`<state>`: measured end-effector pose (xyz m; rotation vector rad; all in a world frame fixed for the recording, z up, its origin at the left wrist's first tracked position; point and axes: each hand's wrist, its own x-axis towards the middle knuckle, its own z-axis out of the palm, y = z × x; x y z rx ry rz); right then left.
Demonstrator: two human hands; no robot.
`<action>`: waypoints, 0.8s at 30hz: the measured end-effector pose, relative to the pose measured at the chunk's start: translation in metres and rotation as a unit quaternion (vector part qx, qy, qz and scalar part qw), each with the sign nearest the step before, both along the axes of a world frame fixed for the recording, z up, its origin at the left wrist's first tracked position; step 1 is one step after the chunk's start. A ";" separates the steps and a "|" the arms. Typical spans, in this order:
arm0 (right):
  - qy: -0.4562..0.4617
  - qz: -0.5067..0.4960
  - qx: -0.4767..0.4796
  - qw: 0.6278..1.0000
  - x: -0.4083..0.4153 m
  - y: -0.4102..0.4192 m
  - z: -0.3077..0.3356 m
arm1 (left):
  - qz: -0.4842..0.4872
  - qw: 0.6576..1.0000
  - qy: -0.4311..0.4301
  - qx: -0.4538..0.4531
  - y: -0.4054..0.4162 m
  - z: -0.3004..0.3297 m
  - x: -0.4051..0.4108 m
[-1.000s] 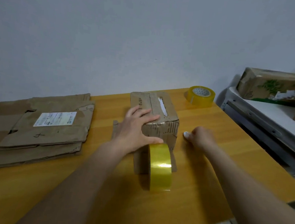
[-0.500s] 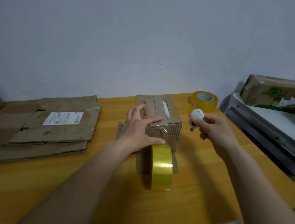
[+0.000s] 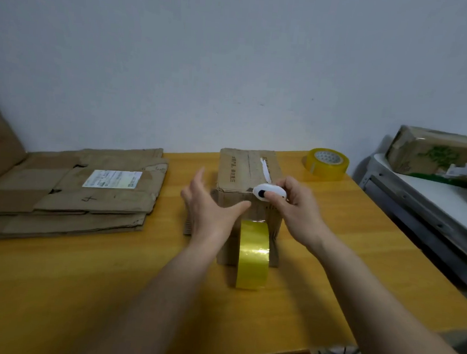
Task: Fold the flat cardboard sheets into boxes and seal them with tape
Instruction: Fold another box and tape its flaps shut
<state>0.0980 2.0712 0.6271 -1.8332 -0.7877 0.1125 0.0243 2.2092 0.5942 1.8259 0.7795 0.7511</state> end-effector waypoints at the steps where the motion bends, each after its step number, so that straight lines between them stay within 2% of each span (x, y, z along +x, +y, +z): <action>1: -0.011 -0.004 -0.008 1.000 0.001 0.001 -0.002 | 0.006 0.996 -0.015 -0.088 -0.005 -0.004 -0.005; 3: -0.029 -0.016 -0.024 0.999 0.000 0.002 -0.006 | -0.035 0.971 0.001 -0.238 -0.013 -0.011 -0.009; 5: -0.039 -0.036 -0.025 0.998 -0.003 0.004 -0.009 | -0.063 0.951 -0.001 -0.304 -0.013 -0.015 -0.008; 8: -0.059 -0.041 -0.043 0.997 -0.005 0.005 -0.009 | -0.076 0.948 -0.018 -0.307 -0.006 -0.013 -0.003; 16: -0.188 -0.029 -0.137 0.972 -0.007 0.006 -0.010 | -0.091 0.936 -0.010 -0.339 0.004 -0.017 0.001; 21: -0.193 -0.019 -0.136 0.972 -0.008 0.004 -0.008 | -0.094 0.946 0.002 -0.311 0.003 -0.016 0.004; 24: -0.263 -0.003 -0.168 0.950 -0.008 0.004 -0.009 | -0.090 0.953 0.014 -0.289 0.004 -0.018 0.008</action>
